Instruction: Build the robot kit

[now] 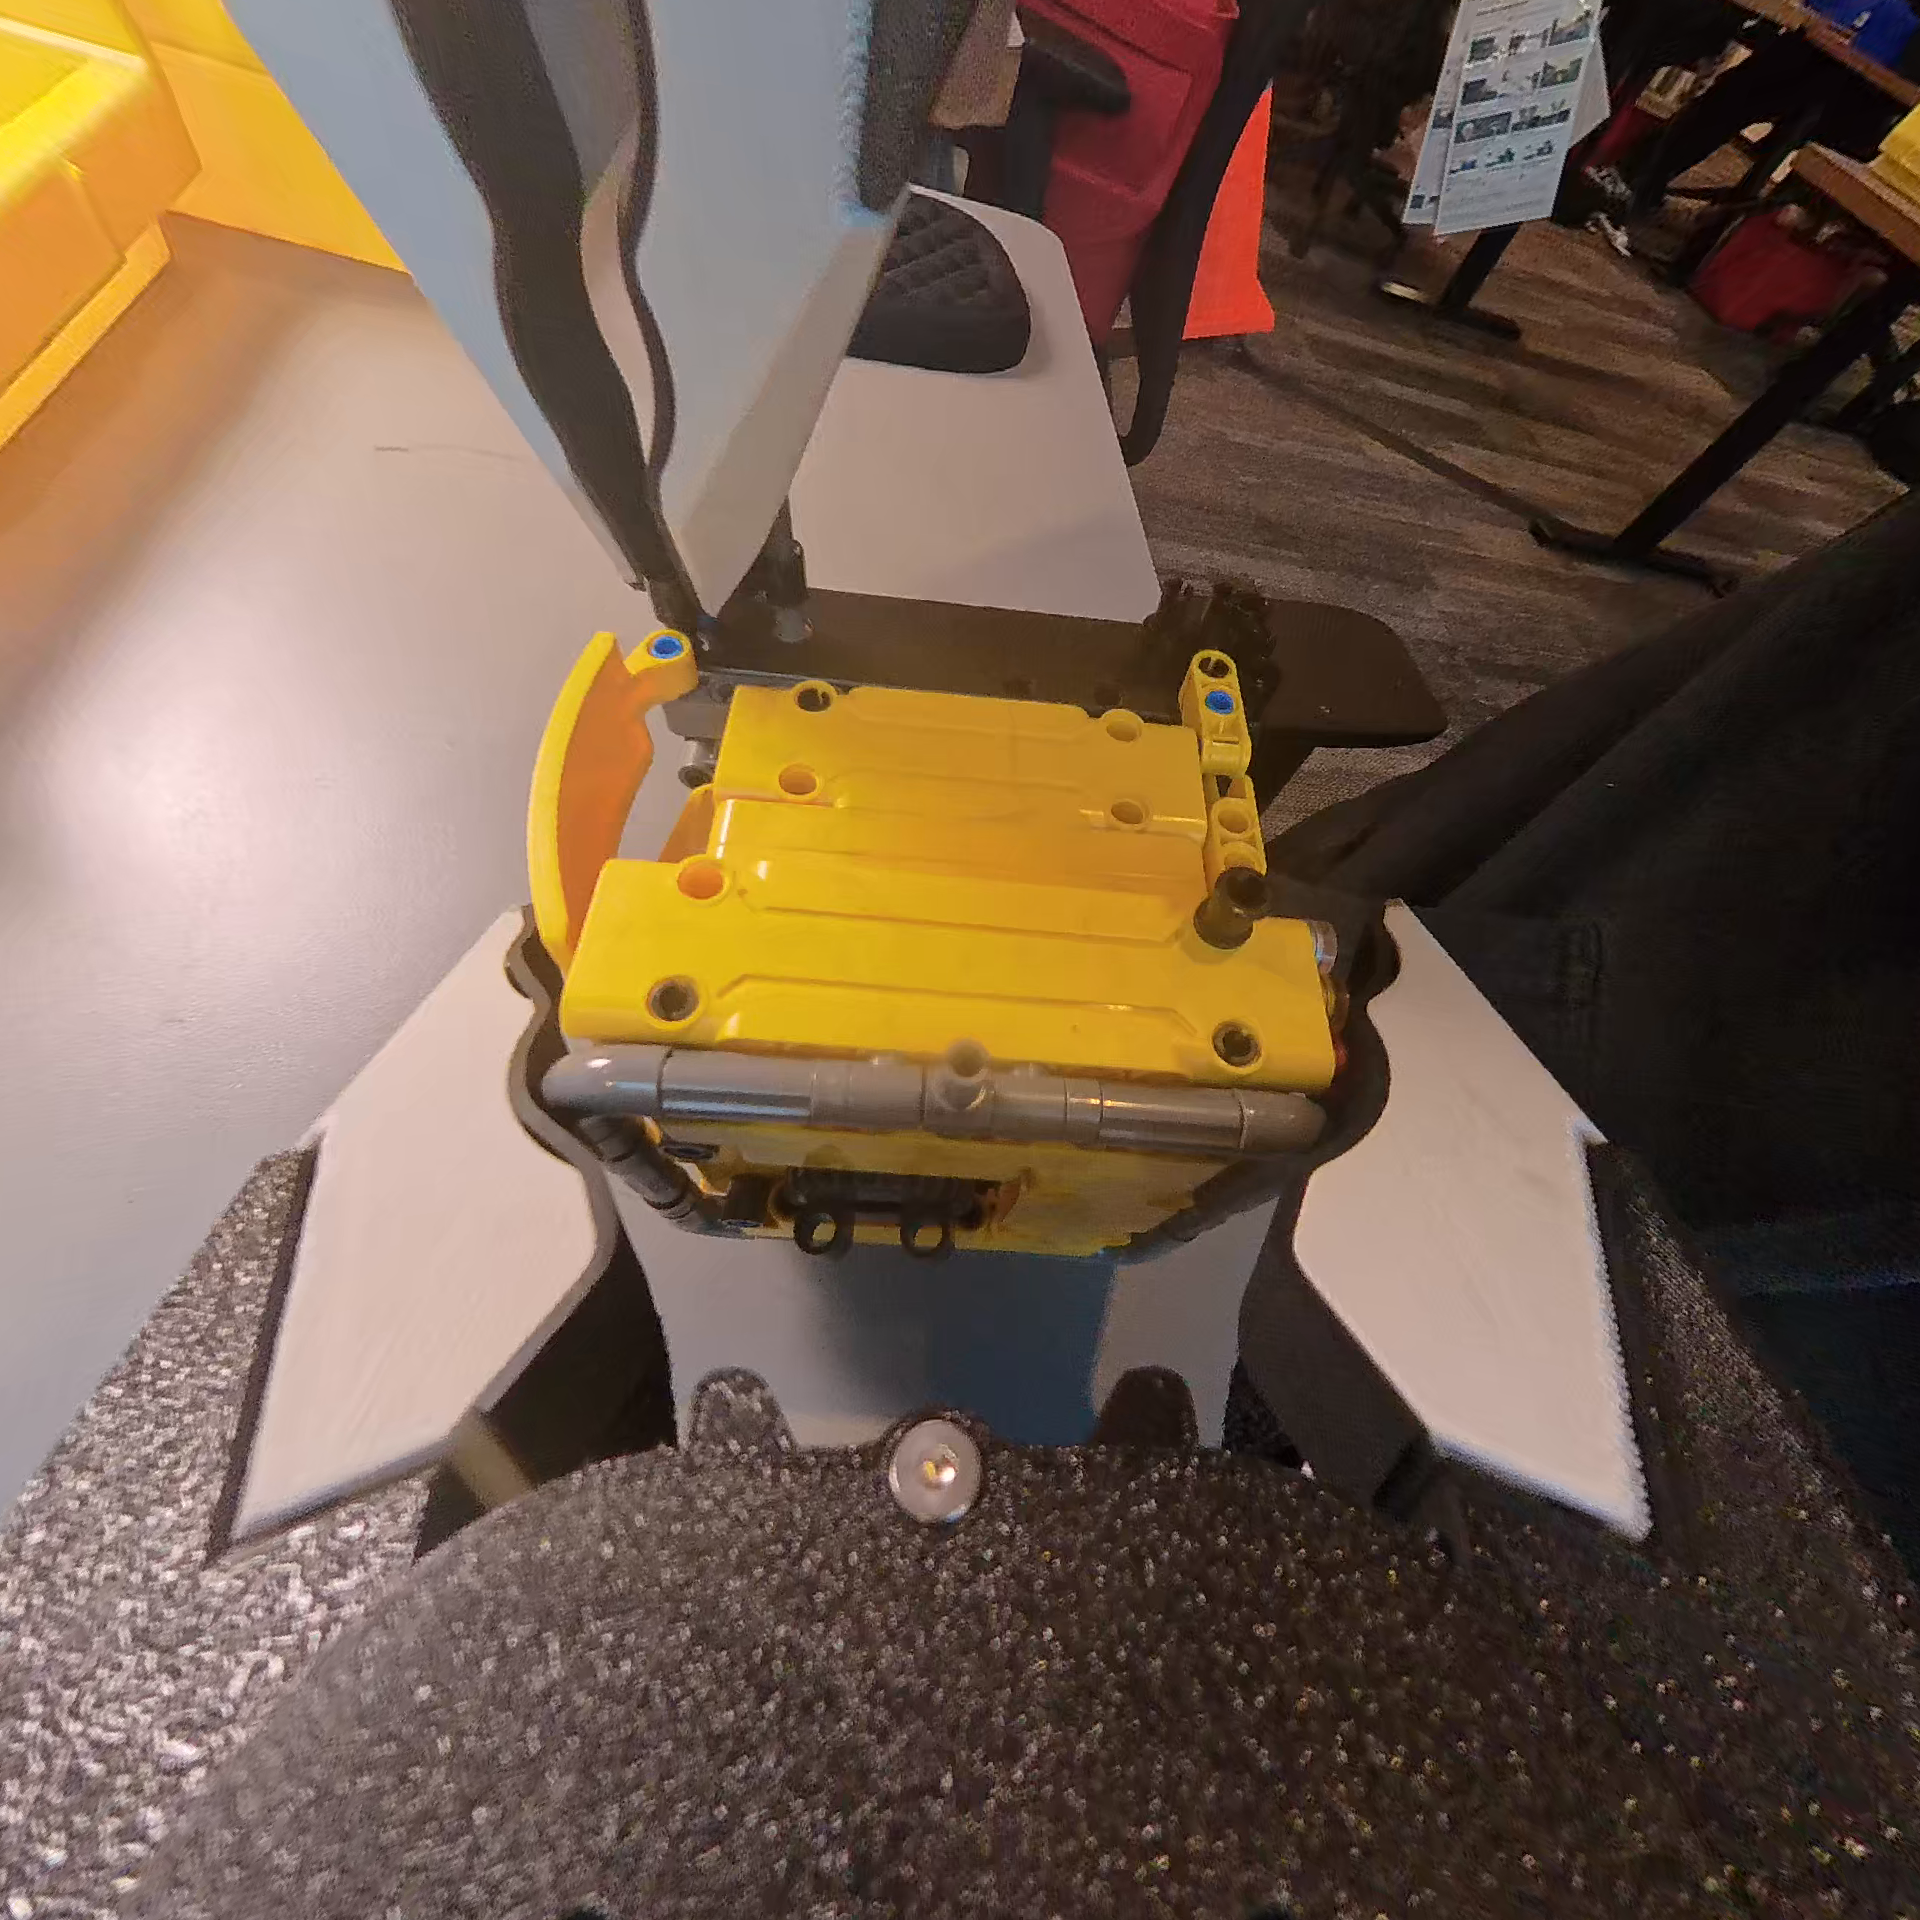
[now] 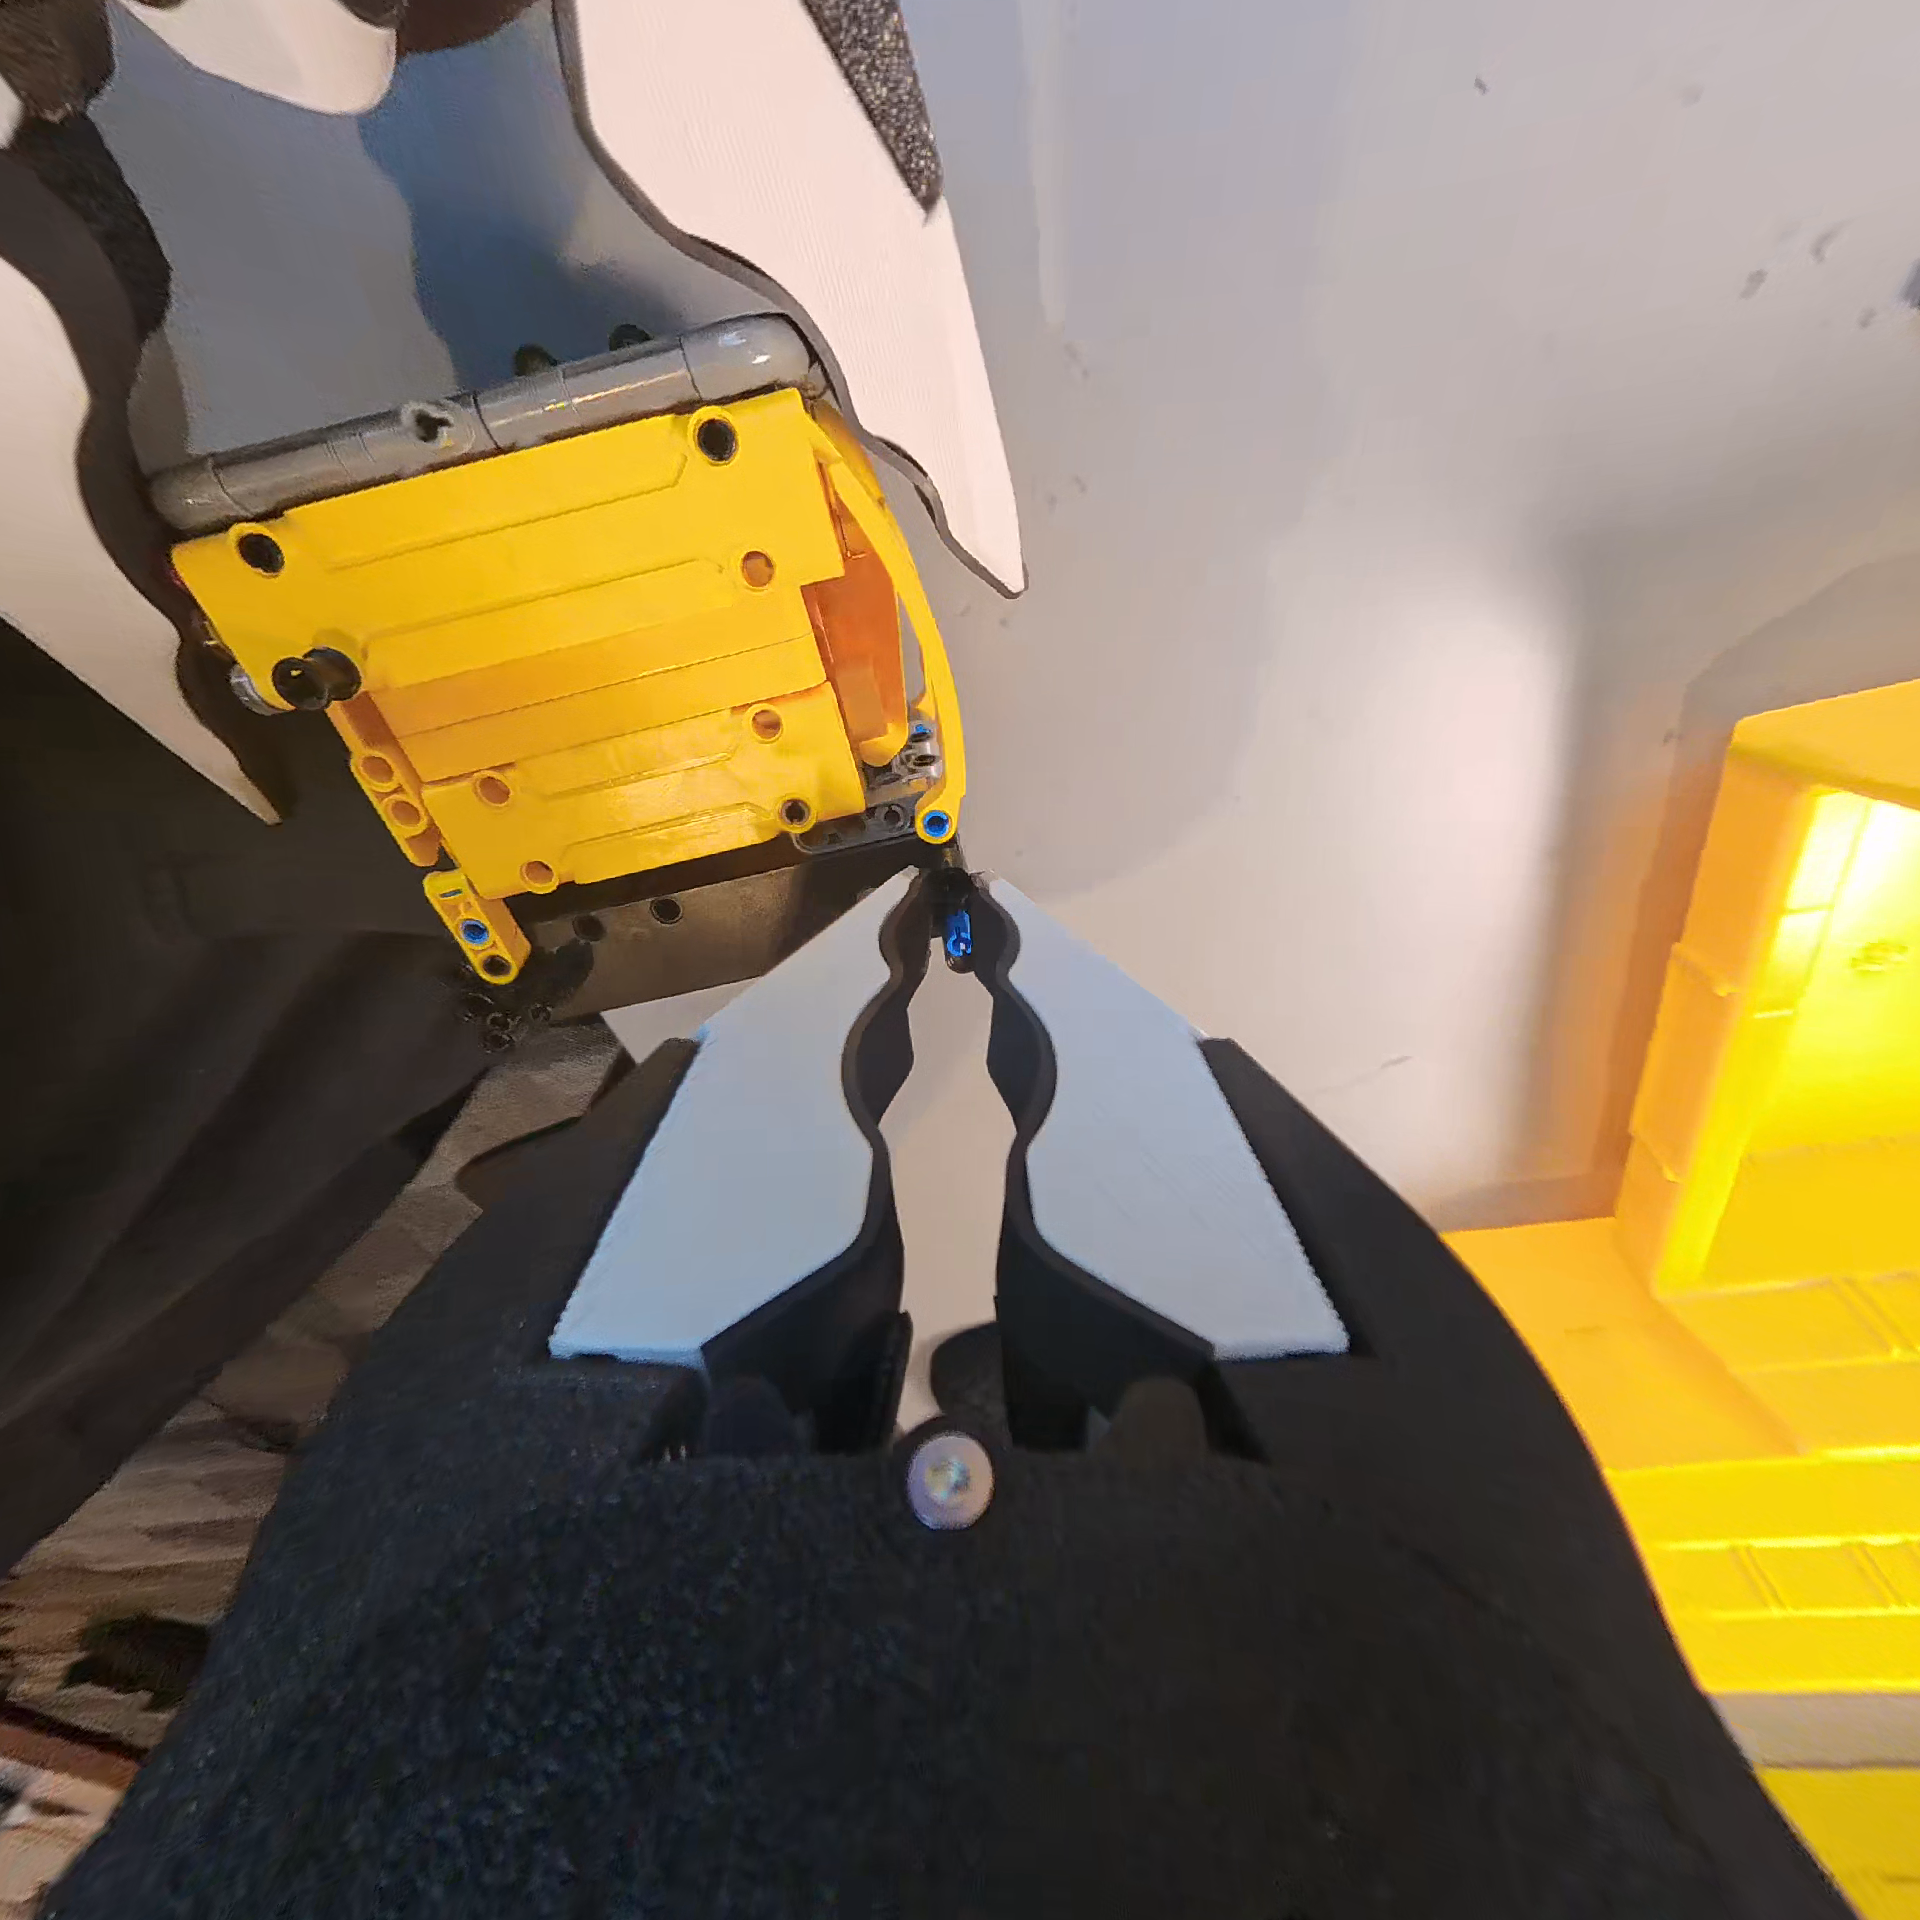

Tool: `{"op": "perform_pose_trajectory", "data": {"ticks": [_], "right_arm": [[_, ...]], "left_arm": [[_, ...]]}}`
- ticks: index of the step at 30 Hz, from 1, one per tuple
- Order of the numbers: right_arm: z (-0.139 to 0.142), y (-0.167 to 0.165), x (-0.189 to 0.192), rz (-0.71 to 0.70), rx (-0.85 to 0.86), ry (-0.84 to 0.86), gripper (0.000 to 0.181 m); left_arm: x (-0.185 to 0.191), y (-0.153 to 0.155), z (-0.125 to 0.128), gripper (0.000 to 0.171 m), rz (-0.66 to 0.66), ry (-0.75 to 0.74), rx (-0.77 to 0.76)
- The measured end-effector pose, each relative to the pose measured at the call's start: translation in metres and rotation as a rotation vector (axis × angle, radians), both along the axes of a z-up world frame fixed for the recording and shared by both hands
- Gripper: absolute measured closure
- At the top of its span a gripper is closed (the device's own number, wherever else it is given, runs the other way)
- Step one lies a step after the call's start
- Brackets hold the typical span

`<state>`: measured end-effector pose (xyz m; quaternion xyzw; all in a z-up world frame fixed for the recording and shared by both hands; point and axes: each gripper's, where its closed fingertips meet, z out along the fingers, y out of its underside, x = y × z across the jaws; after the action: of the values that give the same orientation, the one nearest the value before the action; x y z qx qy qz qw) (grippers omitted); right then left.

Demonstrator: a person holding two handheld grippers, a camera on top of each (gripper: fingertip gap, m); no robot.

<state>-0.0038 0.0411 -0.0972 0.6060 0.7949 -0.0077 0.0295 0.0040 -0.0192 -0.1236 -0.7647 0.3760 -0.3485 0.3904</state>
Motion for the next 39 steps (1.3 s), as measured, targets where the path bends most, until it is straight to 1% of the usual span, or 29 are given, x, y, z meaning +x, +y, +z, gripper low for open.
{"op": "perform_pose_trajectory", "data": {"ticks": [6, 12, 15, 20, 23, 27, 29, 33, 36, 39], "right_arm": [[-0.001, 0.001, 0.0, 0.04, 0.059, -0.007, 0.175], [-0.002, -0.001, 0.001, 0.005, -0.02, 0.014, 0.175], [-0.002, -0.004, 0.004, 0.01, -0.057, -0.009, 0.176], [-0.003, -0.004, 0.003, 0.031, -0.075, -0.029, 0.176], [-0.004, -0.001, 0.0, 0.065, -0.049, -0.03, 0.176], [-0.002, -0.005, 0.005, 0.071, -0.069, -0.08, 0.176], [-0.002, -0.004, 0.005, 0.067, -0.063, -0.083, 0.176], [-0.002, -0.005, 0.005, 0.112, -0.039, -0.102, 0.176], [-0.006, -0.008, 0.012, 0.113, -0.065, -0.148, 0.177], [-0.008, -0.005, 0.003, 0.093, -0.07, -0.107, 0.176]], "left_arm": [[0.001, 0.001, 0.0, 0.028, 0.014, -0.003, -0.003], [0.002, 0.0, 0.001, 0.029, 0.017, 0.004, 0.019], [0.004, 0.0, 0.001, 0.028, 0.015, 0.018, 0.044], [0.003, 0.001, 0.001, 0.028, 0.022, 0.004, 0.04], [0.004, 0.0, 0.001, 0.028, 0.021, -0.013, 0.023], [0.006, -0.001, 0.001, 0.029, 0.012, 0.02, 0.064], [0.007, -0.001, 0.002, 0.029, 0.015, 0.013, 0.06], [0.007, -0.001, 0.003, 0.029, 0.02, 0.019, 0.073], [0.008, 0.0, 0.004, 0.028, 0.019, 0.033, 0.097], [0.004, 0.0, 0.002, 0.029, 0.02, -0.008, 0.047]]}}
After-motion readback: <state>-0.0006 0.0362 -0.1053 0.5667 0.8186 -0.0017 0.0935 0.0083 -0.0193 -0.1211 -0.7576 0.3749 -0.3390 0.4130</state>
